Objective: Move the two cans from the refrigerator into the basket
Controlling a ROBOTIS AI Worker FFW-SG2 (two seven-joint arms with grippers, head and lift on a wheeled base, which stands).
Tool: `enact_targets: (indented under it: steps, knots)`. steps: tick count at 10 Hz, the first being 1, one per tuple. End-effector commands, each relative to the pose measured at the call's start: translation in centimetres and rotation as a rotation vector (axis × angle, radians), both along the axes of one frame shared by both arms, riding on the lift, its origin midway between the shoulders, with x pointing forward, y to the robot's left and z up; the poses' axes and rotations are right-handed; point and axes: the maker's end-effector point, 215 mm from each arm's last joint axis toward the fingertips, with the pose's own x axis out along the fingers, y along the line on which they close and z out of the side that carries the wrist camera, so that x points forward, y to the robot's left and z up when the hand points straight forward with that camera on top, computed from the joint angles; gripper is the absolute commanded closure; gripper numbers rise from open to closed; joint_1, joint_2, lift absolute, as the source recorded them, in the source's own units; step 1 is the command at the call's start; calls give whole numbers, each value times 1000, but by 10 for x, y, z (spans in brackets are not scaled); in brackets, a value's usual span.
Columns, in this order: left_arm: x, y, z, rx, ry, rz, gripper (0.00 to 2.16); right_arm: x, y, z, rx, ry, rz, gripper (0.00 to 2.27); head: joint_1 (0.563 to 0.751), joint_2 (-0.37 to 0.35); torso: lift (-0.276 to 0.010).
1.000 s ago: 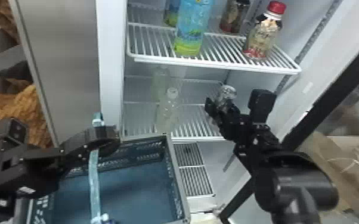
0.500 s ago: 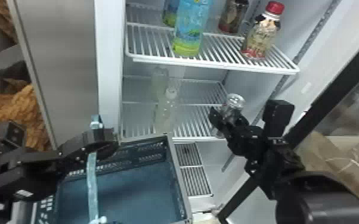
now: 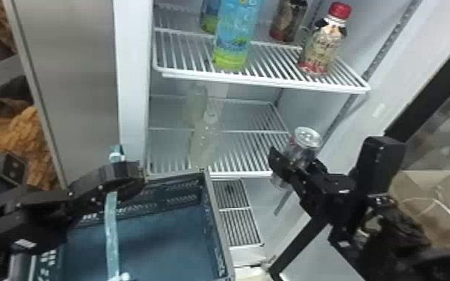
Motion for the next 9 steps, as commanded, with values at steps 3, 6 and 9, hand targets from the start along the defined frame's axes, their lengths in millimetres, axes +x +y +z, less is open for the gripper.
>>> enact_targets:
  steps: [3,6,9]
  knots:
    - [0,0,0,0,0,0,1199,-27,41,51,44,-67,92,1251,695,-305,-218]
    - [-1,-2,-1,-1,4,-3,1199,-43,96,79,117,-106,237,1251,695,-256,-218]
    - [-1,-1,-1,-1,4,-1,1199,-68,161,82,218,-72,413,1251,695,-161,-218]
